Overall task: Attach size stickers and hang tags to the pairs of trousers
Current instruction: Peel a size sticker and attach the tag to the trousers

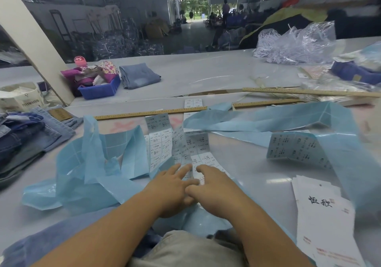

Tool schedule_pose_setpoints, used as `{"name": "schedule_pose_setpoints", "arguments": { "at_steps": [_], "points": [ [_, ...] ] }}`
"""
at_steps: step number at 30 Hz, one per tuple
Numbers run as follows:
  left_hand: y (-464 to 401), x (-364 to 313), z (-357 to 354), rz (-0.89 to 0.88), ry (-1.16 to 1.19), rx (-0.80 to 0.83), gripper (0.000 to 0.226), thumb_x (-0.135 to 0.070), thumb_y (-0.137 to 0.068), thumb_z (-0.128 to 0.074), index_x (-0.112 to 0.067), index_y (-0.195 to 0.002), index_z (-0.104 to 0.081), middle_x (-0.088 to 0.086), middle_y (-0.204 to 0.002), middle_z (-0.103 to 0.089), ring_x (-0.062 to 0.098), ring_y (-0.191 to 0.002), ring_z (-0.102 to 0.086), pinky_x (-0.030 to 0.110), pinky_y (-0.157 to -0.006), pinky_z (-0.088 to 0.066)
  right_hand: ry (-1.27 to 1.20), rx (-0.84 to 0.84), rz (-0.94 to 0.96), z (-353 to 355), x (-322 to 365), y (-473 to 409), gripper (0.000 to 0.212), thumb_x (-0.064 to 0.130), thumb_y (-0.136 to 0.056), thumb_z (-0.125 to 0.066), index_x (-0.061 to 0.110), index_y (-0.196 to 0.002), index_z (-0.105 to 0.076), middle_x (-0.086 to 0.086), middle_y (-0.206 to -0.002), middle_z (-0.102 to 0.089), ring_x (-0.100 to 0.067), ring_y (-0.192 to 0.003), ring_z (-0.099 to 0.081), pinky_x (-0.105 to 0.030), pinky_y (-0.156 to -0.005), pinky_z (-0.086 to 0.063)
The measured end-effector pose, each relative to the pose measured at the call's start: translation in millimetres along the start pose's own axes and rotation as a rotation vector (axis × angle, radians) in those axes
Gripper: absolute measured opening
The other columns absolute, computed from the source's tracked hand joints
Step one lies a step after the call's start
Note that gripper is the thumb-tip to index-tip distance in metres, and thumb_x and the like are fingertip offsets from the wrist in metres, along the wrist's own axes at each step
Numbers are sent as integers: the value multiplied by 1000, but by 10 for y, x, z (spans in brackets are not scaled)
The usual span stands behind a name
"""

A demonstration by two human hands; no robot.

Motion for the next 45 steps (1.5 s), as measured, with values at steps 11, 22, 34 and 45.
{"name": "schedule_pose_setpoints", "arguments": {
  "at_steps": [11,22,34,45],
  "points": [
    [1,-795,683,-64,43,-26,48,-55,-96,-45,-33,-139,-46,-7,-140,-48,19,-125,-47,37,-101,-40,218,-182,-57,1001,-620,917,47,44,-85,-54,35,-132,-49,10,-132,-54,-9,-113,-54,-25,-87,-42],
    [-739,-2265,1204,-172,-150,-134,28,-29,-96,-48,-17,-118,-59,6,-115,-62,27,-97,-58,35,-73,-44,371,-653,-265,2181,-1563,838,43,21,-84,-59,16,-127,-54,-3,-122,-52,-24,-111,-45,-37,-88,-45],
    [-1641,-1844,1224,256,484,-336,29,-19,-85,-63,-23,-113,-53,3,-111,-58,28,-108,-55,41,-92,-48,392,-467,-196,1995,-1810,561,72,22,-84,-54,18,-148,-22,1,-156,-18,-23,-140,-17,-32,-115,-21],
    [-355,-1609,1893,-218,853,-89,25,-27,-59,-55,-16,-75,-71,6,-72,-66,13,-73,-58,31,-66,-43,271,-664,106,2152,-1307,797,89,47,-86,-64,27,-154,-9,7,-161,-9,-11,-146,-4,-33,-119,-10]
  ]
}}
Point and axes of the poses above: each hand's wrist, its own y-axis away from the middle knuckle, its own z-axis out of the back of the hand, x = y × z, the point moved 7 cm from there along -y, towards the middle knuckle
